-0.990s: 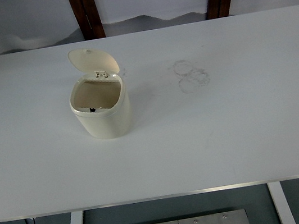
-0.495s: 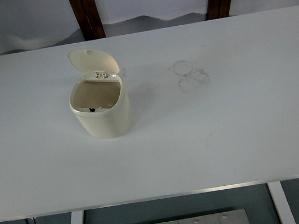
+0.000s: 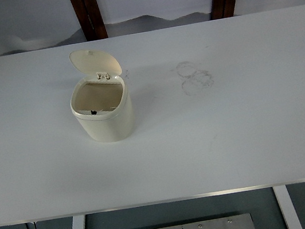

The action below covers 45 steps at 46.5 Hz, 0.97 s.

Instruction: Open trash can

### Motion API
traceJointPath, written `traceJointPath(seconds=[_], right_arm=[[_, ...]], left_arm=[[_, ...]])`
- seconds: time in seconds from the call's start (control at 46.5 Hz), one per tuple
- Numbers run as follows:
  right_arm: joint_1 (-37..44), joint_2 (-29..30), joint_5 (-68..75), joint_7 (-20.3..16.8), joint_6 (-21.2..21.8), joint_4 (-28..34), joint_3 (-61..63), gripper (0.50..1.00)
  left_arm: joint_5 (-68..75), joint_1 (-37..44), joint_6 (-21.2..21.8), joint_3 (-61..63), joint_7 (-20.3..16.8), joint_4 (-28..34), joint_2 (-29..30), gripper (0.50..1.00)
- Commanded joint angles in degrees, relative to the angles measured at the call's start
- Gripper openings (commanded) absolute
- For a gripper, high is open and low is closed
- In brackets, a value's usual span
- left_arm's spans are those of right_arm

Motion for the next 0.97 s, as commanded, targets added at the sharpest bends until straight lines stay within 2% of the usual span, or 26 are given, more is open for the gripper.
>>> traceJointPath(seconds=[0.0, 0.387, 0.947], right_arm=[[0.00, 0.00, 0.00, 0.00, 0.06, 0.00, 0.00, 0.995], [0.00, 0.00, 0.00, 0.00, -0.02, 0.00, 0.00, 0.995], [0.00, 0.00, 0.00, 0.09, -0.02, 0.00, 0.00, 0.995]], left_arm=[[-1.40, 2.08, -0.05, -1.45, -0.01, 0.93, -0.10, 1.000], [-5.09, 9.20, 0.21, -5.50, -0.01, 2.78, -1.42, 1.000], [-6.06, 10.52, 2.23, -5.50, -0.10, 2.86, -2.65, 1.000]])
